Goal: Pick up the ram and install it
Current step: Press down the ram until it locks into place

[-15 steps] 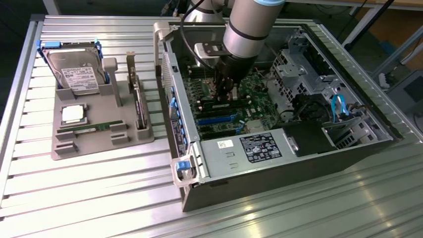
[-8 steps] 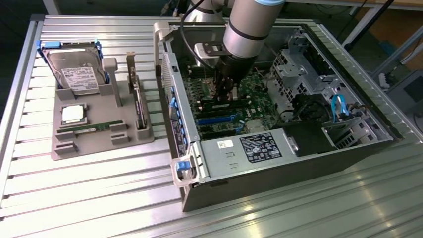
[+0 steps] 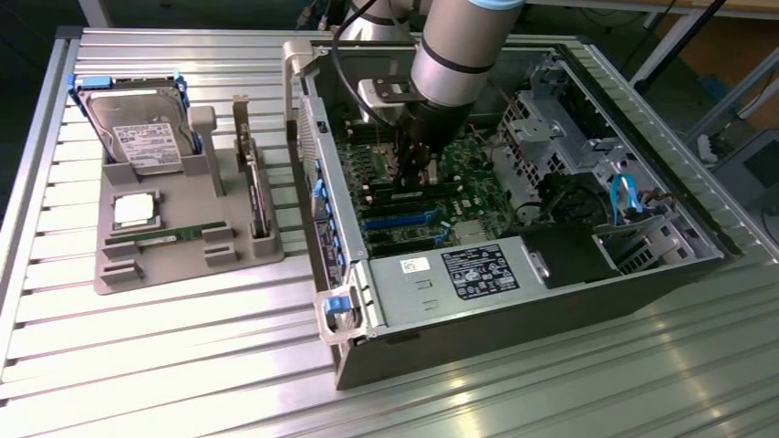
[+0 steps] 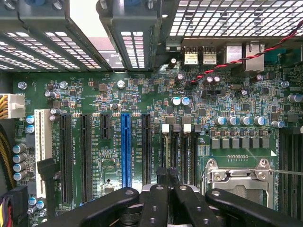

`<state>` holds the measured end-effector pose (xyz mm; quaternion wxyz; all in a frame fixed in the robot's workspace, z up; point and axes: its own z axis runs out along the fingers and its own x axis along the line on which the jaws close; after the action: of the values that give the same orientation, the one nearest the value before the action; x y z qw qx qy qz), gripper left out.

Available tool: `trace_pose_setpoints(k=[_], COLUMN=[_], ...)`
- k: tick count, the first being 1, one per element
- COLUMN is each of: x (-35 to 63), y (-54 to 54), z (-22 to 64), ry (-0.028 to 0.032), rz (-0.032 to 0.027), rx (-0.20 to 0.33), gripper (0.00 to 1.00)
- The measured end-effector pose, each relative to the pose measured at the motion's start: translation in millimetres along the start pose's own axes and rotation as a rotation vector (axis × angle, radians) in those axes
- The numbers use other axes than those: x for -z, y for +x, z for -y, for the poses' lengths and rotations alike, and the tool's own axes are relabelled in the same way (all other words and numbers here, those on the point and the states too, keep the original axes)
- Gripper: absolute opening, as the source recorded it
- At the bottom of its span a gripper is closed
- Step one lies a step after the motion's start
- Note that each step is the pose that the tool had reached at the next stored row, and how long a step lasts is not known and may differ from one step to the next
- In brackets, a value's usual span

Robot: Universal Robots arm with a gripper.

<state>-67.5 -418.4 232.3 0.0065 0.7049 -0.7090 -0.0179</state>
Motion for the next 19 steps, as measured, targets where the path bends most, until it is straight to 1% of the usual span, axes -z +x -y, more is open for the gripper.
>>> trace_pose_setpoints(k=[19], x=[-1.9], y=[0.0], z=[0.1], ry=[0.0000], rz=[0.0000], rx=[0.000], gripper=[0.10])
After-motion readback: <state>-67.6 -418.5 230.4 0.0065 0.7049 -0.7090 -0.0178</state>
